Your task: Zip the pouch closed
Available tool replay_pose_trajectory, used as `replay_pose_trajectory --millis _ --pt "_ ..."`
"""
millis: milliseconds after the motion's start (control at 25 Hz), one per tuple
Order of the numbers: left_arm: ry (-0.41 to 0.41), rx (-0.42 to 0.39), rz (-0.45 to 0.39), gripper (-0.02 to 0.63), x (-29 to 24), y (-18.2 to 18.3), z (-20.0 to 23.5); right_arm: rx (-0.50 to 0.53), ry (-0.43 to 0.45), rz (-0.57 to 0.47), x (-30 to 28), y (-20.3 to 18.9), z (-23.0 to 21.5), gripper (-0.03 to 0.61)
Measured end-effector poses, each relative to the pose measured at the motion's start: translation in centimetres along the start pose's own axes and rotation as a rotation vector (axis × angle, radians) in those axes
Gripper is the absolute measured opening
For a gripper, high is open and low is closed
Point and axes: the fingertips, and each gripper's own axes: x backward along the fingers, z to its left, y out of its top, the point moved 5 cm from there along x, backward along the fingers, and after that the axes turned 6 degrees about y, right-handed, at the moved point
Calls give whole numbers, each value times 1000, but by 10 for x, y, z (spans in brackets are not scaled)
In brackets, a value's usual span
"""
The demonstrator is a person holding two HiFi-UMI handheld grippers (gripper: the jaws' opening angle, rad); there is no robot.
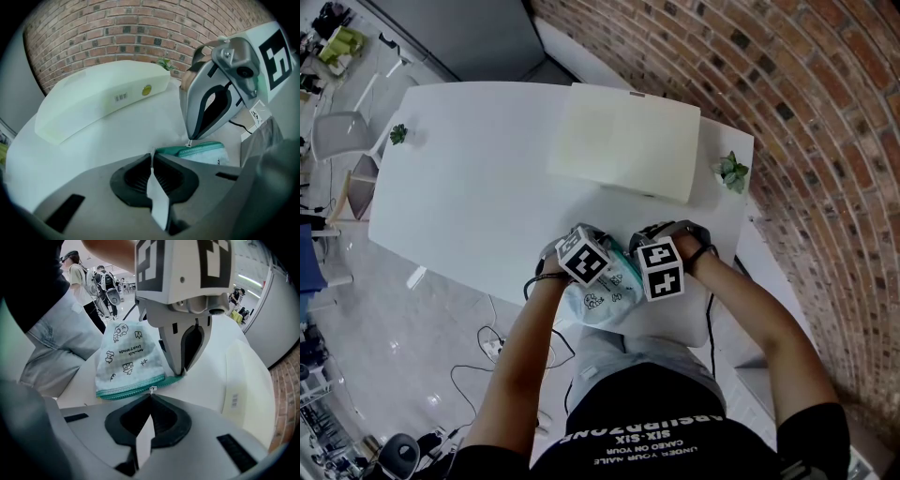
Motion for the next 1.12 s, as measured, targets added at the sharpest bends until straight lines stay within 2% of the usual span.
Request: replay_pose_trajectory --millis 400,680,1120 --pt "3 -3 0 20 0 0 0 -7 7 -11 0 0 2 0" --pt "3 -2 2 20 0 0 0 -2 61 -4 0 1 5 -2" --pt "1 -6 5 20 0 0 1 -12 88 -11 2 1 5 -1"
